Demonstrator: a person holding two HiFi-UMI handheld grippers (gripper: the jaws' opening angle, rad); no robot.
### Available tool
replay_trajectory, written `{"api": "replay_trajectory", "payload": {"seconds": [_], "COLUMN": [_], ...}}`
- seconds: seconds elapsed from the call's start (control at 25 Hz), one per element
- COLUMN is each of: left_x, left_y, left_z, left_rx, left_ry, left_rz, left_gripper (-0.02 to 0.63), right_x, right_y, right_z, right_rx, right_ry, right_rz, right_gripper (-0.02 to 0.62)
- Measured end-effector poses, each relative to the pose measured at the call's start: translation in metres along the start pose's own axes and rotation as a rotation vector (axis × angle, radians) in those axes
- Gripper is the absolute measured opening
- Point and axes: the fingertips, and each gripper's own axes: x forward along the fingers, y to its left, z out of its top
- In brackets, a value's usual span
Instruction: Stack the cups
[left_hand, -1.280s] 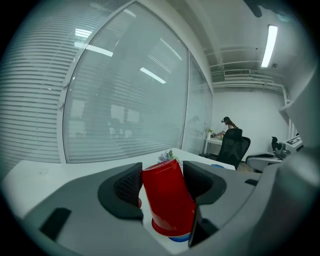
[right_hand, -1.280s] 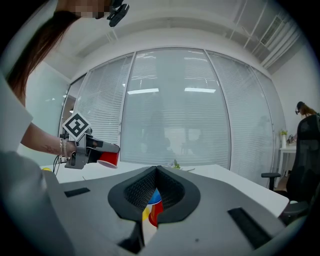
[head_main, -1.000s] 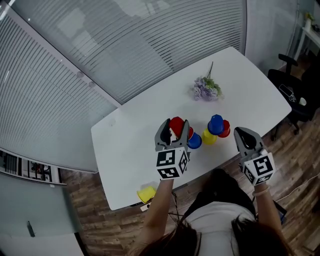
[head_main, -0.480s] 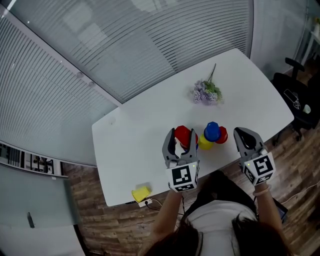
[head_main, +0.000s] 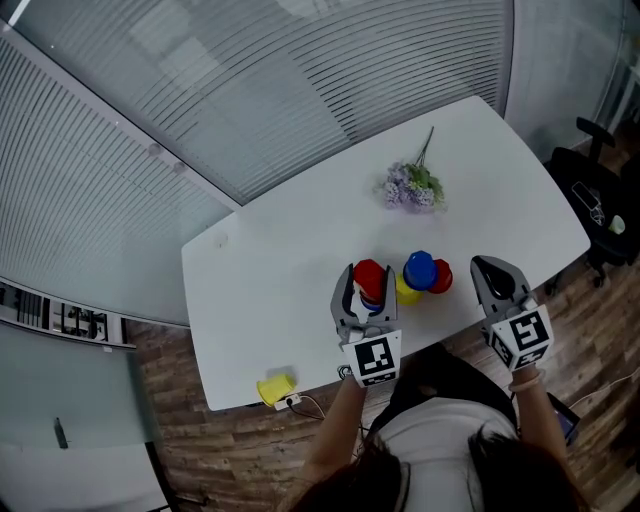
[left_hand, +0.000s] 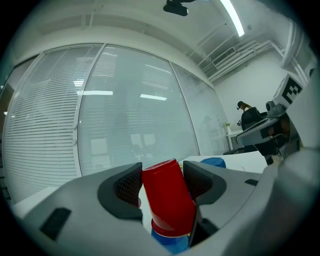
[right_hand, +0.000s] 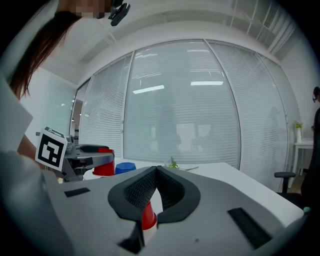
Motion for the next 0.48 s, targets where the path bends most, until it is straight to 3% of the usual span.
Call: {"api": "replay_trajectory", "payload": {"seconds": [0.48], "left_x": [0.009], "left_y": [-0.017], "left_z": [-0.009], "left_rx": [0.055], "left_ry": [-0.008], "left_rz": [0.028], "left_gripper": [0.272], "right_x": [-0.001], "right_y": [-0.017], "right_z": [-0.006], "right_rx": [0.006], "right_ry": [0.016], "right_rz": [-0.004], "right_gripper": [0.028]}}
